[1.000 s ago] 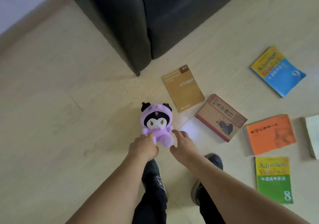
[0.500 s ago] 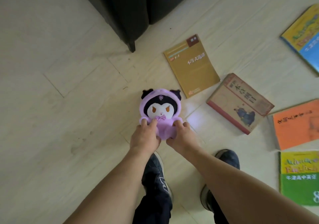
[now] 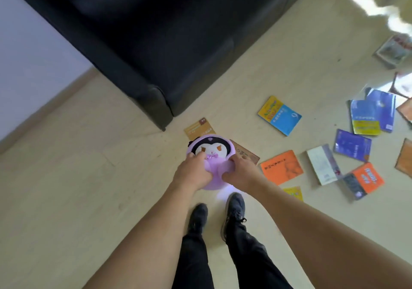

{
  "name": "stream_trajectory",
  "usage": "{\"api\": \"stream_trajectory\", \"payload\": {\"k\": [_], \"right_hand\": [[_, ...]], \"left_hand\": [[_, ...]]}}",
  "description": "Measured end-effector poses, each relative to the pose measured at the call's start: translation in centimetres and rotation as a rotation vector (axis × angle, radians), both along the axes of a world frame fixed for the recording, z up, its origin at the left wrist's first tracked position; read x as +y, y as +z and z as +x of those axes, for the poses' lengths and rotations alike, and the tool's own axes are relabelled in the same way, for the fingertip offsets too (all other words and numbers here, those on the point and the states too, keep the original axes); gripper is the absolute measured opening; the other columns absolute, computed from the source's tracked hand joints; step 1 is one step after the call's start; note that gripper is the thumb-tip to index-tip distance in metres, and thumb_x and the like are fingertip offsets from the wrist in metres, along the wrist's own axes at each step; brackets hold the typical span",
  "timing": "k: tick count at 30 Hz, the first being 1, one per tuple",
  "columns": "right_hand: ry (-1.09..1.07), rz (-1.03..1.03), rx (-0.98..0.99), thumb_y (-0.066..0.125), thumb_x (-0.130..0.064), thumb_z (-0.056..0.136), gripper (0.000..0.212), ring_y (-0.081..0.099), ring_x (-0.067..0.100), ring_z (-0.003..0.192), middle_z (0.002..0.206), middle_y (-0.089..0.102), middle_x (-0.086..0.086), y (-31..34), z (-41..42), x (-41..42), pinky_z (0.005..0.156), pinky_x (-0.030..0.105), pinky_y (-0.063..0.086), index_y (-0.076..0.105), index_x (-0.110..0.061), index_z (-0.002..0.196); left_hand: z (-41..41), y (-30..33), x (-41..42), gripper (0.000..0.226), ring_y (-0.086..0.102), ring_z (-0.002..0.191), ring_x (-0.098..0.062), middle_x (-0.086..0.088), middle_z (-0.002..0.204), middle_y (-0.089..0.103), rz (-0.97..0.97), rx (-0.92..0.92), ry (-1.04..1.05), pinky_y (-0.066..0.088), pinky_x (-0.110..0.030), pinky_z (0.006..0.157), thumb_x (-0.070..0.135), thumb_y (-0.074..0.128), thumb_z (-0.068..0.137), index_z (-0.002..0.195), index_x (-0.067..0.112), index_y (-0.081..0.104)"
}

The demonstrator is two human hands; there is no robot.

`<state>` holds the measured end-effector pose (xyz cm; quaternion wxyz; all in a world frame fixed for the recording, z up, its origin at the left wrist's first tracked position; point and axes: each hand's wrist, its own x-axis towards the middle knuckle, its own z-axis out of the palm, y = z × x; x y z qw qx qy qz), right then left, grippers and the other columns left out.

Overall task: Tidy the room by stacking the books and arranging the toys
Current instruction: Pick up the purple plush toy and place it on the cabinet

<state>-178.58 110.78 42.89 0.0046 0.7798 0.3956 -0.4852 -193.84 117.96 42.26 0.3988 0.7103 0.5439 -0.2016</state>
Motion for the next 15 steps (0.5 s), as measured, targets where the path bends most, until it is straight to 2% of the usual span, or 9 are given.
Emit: {"api": "stream_trajectory", "payload": {"k": [4,6,10,15], "right_hand": [[-0.113,0.095,-0.073,0.062,-0.034,0.081,0.056,0.051,0.027,0.112,0.122,0.049,0.01,10.2,2.1,-4.5,0.081,0.027,0.039,0.047,-0.016,0.132],[-0.2,0.123,-0.104,0.062,-0.034,0.081,0.057,0.052,0.027,0.112,0.121,0.049,0.009,13.3,3.1,-7.6,0.081,0.027,0.038,0.046,-0.015,0.133],[-0.407,0.145,-0.132,0.065,-0.041,0.079,0.058,0.053,0.026,0.111,0.122,0.054,0.009,17.3,6.4,-14.4,0.079,0.026,0.038,0.051,-0.015,0.129],[-0.611,0.228,-0.141,0.07,-0.035,0.077,0.044,0.058,0.02,0.095,0.111,0.065,0.004,20.2,11.5,-22.2,0.072,0.026,0.043,0.061,-0.016,0.115]], "left_hand": [[3.0,9.1,-2.9,0.057,0.06,0.103,-0.036,-0.011,0.134,0.043,0.112,-0.064,-0.197,0.05,-0.037,0.082,0.028,0.061,0.084,0.138,0.021,0.044],[4.7,11.9,-4.8,0.055,0.059,0.107,-0.036,-0.01,0.132,0.044,0.112,-0.094,-0.309,0.048,-0.037,0.084,0.028,0.06,0.085,0.137,0.02,0.044],[10.2,16.3,-8.5,0.052,0.056,0.118,-0.033,-0.011,0.135,0.047,0.12,-0.138,-0.521,0.048,-0.037,0.095,0.027,0.057,0.083,0.134,0.022,0.05],[17.4,19.7,-13.9,0.045,0.059,0.112,-0.03,-0.009,0.128,0.054,0.1,-0.16,-0.698,0.05,-0.038,0.094,0.034,0.057,0.078,0.121,0.024,0.057]]}}
